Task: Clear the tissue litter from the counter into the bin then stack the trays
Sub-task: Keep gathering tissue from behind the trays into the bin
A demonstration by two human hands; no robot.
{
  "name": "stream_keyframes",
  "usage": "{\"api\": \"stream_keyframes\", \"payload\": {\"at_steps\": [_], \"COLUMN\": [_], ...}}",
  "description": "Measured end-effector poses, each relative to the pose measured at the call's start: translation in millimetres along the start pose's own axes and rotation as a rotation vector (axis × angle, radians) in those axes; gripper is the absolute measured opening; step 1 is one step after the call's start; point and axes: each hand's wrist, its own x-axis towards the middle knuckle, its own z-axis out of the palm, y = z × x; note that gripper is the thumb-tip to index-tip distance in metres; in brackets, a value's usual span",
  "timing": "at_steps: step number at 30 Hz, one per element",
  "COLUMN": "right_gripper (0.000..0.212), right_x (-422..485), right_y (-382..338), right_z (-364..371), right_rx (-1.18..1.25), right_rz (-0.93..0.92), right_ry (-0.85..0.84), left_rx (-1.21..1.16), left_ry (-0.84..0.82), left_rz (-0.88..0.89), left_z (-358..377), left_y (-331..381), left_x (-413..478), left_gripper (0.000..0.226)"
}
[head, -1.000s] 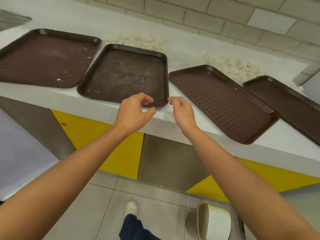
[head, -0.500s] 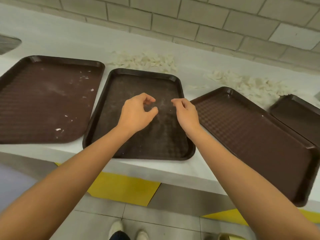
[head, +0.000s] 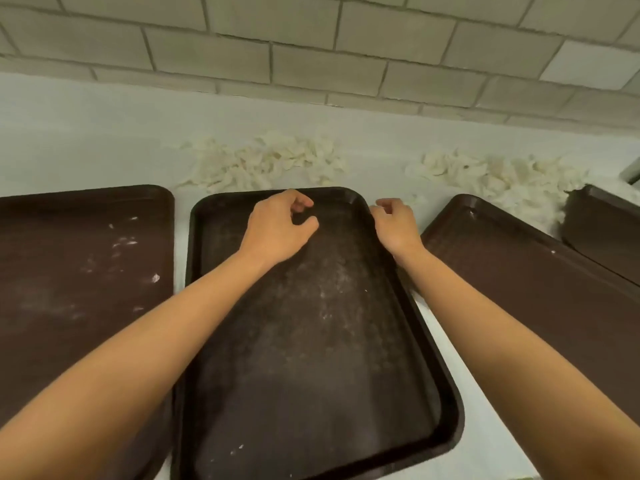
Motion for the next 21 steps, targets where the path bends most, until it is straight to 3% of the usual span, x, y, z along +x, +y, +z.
{"api": "stream_keyframes", "payload": {"at_steps": [4,10,17,21], "right_gripper": [0.044,0.064,0.016,0.022], "right_x": [39,71,86,91], "right_y": [11,28,30,29], "right_z": [-12,-14,-3,-1], "right_rx": [-0.261,-0.522,-0.465,-0.394], "right_rz": [-0.008,0.027,-0.125,-0.144], "right_ry": [0.016,-0.166,-0.039,0.006], "left_rx": [-0.021,-0.024,0.055,0.125], "left_ry": [-0.044,-0.068,-0.057,-0.051], "left_rz": [0.002,0.011,0.059,0.105], "left_z": [8,23,44,53], "left_y": [-6,-3,-4,-3], "left_x": [30,64,97,118], "left_gripper": [0.027,0.028,0.031,0.040]}}
